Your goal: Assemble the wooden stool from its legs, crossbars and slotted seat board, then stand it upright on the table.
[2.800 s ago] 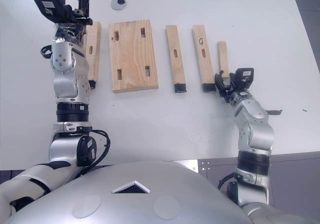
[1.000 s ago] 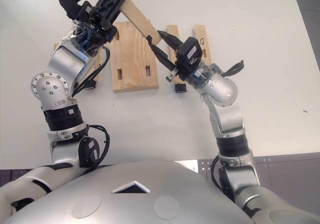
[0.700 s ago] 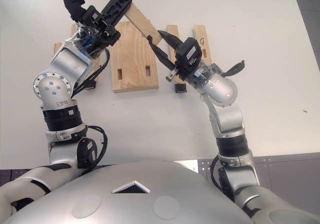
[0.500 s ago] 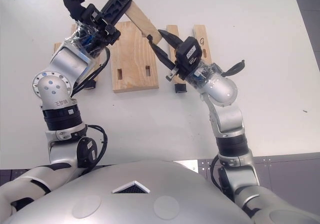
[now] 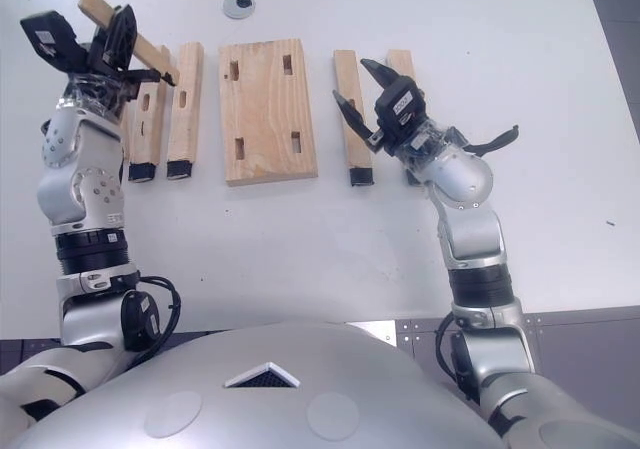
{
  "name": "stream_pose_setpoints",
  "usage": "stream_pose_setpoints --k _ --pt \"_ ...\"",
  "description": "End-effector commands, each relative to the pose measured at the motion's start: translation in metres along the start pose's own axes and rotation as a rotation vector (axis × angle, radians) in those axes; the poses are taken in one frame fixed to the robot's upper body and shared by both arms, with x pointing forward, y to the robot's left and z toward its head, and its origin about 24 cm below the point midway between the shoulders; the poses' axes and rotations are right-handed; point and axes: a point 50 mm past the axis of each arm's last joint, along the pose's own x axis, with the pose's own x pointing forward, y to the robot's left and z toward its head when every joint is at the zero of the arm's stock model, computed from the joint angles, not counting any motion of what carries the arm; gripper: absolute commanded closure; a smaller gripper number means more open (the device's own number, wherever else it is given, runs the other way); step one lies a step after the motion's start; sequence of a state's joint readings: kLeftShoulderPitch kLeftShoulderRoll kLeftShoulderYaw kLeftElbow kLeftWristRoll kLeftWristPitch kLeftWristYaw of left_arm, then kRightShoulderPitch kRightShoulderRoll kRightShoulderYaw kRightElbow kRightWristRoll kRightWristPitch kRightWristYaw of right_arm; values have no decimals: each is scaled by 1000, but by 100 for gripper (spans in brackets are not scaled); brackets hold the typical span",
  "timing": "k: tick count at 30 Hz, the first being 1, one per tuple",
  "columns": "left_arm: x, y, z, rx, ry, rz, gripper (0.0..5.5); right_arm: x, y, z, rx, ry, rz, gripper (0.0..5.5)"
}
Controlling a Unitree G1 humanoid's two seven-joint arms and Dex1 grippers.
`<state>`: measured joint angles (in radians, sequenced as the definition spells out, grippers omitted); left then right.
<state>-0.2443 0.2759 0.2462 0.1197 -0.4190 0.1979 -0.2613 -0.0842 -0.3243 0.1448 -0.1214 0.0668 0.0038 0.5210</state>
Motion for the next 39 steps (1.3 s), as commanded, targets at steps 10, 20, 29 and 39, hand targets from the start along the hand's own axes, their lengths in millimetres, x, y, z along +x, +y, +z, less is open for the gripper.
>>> stream_pose_setpoints --k 10,20,29,39 --pt "3 9 -33 -16 16 52 512 0 -3 -1 -17 19 4 282" --pt "-11 12 -65 69 101 57 512 2 -2 -2 -15 28 16 282" --pt "-31 9 -111 73 343 18 512 3 -1 -3 -9 39 22 282" --pt "-58 11 -147 97 483 -9 512 4 0 -2 12 32 3 282"
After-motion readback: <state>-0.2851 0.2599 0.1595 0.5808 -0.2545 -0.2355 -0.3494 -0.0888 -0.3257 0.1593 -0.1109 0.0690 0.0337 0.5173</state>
